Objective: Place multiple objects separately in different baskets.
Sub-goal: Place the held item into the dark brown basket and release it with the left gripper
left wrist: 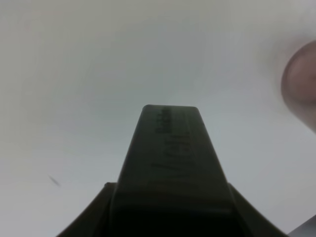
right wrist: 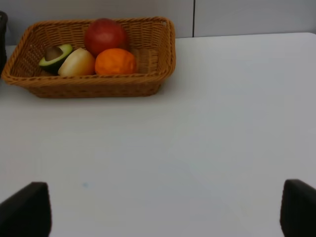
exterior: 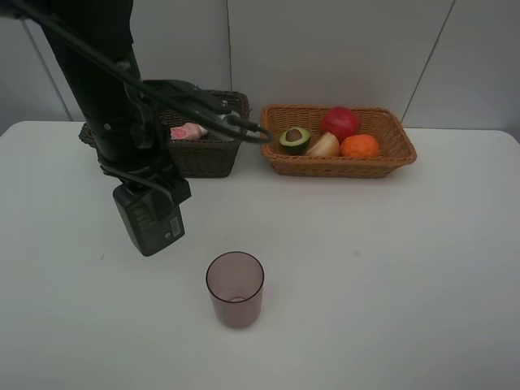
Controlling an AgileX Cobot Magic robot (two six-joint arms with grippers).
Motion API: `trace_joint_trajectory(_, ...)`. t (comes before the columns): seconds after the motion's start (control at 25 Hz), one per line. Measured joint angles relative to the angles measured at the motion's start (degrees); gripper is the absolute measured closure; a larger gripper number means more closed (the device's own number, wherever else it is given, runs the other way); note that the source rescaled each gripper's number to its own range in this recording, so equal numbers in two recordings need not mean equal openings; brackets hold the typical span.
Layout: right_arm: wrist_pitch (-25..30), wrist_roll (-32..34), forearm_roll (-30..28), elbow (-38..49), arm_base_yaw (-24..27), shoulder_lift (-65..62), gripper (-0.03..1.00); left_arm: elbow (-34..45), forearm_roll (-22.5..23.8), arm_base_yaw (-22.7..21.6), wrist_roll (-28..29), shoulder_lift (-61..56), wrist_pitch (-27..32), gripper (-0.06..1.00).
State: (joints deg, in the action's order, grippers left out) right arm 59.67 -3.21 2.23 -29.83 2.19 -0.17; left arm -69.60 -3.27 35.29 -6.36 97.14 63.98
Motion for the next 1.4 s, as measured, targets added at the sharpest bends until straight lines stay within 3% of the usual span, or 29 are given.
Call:
trace_joint_trajectory(0.28,0.0,0.0,0.0,0.0,0.0,0.0,0.04,-9.8,0.7,-3.7,1.0,0.0,5.2,0.42)
trace_joint_trajectory(0.8,0.0,0.0,0.0,0.0,0.0,0.0,0.04,-25.0,4.2,-9.2,1.2,7.0,5.8,0.42)
trace_joint_trajectory(1.12,0.0,0.0,0.0,0.0,0.0,0.0,0.04,-27.3,7.0,-12.7,-0.9,10.4,-2.0,0.42)
trace_joint_trajectory(1.4,0.0,0.0,0.0,0.0,0.0,0.0,0.04,-27.4,8.0,-14.9,-7.6,15.0,-9.2,0.42)
